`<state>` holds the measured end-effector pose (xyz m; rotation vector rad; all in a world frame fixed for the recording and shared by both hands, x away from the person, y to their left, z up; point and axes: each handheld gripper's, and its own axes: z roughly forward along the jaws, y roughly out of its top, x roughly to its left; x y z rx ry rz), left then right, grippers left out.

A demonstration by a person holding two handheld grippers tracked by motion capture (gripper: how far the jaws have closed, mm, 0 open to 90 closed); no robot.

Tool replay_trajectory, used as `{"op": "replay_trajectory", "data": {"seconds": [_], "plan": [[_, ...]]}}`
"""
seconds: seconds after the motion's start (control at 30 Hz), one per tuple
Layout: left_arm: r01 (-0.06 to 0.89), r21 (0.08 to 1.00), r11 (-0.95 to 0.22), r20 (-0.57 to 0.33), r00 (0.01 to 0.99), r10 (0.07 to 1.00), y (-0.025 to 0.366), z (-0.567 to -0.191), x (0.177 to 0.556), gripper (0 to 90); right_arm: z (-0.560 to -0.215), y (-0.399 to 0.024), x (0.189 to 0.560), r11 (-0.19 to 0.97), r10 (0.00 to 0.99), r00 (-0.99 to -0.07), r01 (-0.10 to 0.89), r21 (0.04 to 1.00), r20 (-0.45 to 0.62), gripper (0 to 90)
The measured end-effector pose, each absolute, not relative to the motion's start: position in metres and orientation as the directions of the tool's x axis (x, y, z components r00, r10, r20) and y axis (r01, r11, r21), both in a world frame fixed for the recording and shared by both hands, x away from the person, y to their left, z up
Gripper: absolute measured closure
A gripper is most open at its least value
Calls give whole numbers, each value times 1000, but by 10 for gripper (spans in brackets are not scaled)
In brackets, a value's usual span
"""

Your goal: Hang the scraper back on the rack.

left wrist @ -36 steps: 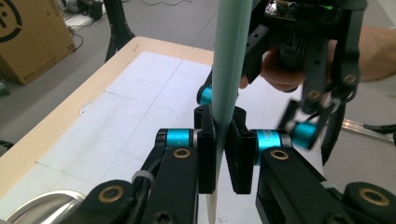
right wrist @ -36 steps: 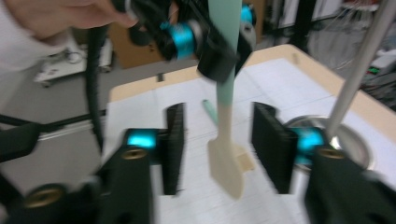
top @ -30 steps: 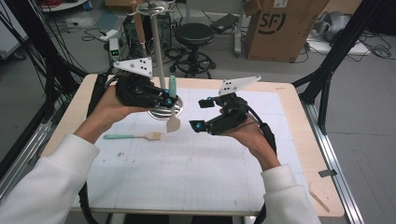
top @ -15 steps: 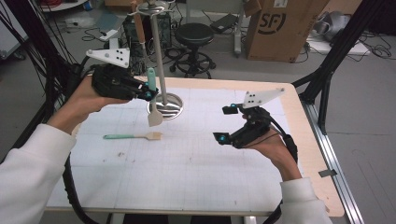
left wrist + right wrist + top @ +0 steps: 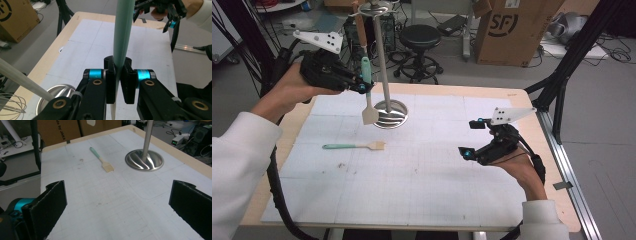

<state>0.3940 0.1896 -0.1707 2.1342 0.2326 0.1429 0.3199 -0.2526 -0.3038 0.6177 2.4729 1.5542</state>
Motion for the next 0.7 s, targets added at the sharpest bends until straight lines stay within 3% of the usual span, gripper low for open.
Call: {"op": "replay_trajectory", "data": {"seconds": [0.7], "plan": [[163,829,-535,-26,967,255,186,-139,431,837,-343,-287,311,368,474,-875,295,882,96,2]]}}
